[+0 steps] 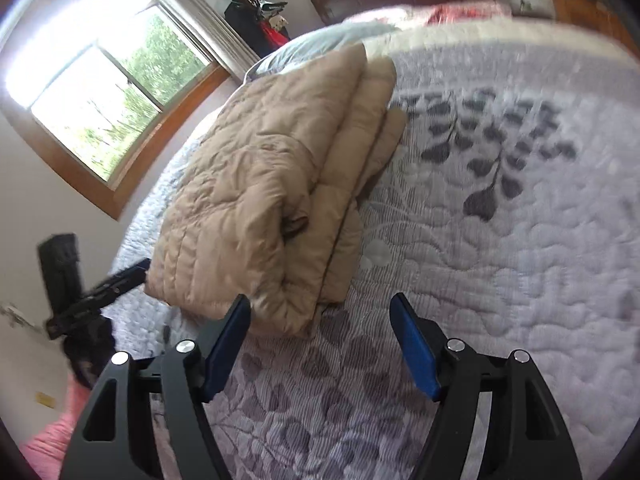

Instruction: Fold large clothes

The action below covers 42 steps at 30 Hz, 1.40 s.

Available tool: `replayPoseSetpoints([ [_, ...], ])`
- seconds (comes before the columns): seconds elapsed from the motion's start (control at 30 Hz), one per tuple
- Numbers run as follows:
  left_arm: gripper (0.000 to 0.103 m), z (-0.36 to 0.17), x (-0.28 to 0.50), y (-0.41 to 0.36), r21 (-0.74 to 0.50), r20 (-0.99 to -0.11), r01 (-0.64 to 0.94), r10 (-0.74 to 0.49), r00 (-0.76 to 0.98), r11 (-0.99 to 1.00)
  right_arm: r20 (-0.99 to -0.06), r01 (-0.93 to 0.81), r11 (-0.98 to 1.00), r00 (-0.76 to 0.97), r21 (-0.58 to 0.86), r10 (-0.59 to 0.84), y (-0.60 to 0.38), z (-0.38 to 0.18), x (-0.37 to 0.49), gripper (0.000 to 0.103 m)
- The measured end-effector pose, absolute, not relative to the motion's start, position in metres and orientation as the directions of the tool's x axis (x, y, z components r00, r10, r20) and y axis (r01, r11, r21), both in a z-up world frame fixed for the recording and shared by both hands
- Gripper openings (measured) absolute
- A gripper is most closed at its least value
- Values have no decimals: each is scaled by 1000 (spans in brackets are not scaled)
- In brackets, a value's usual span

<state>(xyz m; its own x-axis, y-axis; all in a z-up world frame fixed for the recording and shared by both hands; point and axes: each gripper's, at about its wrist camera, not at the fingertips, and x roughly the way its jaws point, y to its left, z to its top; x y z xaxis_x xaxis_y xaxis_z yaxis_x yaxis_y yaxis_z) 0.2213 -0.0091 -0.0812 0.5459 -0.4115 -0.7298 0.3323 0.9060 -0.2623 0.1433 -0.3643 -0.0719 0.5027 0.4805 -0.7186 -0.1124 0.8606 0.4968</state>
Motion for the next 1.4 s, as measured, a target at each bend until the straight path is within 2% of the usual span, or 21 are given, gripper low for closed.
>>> replayPoseSetpoints([
  [0.1, 90, -71, 204, -9, -221, -733, 298, -359, 577, 929, -749, -97, 916, 546, 389, 376, -349, -55, 123, 94],
  [0.2, 92, -63, 187, -8, -182, -730, 262, -309, 609, 948, -761, -91, 948, 576, 304, 299, -333, -45, 105, 99],
  [0.63, 97, -34, 139, -8, -68, -710, 147, -151, 688, 987, -763, -26, 985, 629, 171, 149, -301, -16, 62, 99],
  [0.93, 97, -19, 107, -13, 7, -692, 117, -80, 718, 993, -762, 15, 988, 638, 152, 108, -294, -10, 39, 99],
  [1.4, 97, -2, 66, -15, 41, -649, 124, -68, 758, 991, -754, 36, 989, 651, 141, 84, -286, 2, 7, 99],
])
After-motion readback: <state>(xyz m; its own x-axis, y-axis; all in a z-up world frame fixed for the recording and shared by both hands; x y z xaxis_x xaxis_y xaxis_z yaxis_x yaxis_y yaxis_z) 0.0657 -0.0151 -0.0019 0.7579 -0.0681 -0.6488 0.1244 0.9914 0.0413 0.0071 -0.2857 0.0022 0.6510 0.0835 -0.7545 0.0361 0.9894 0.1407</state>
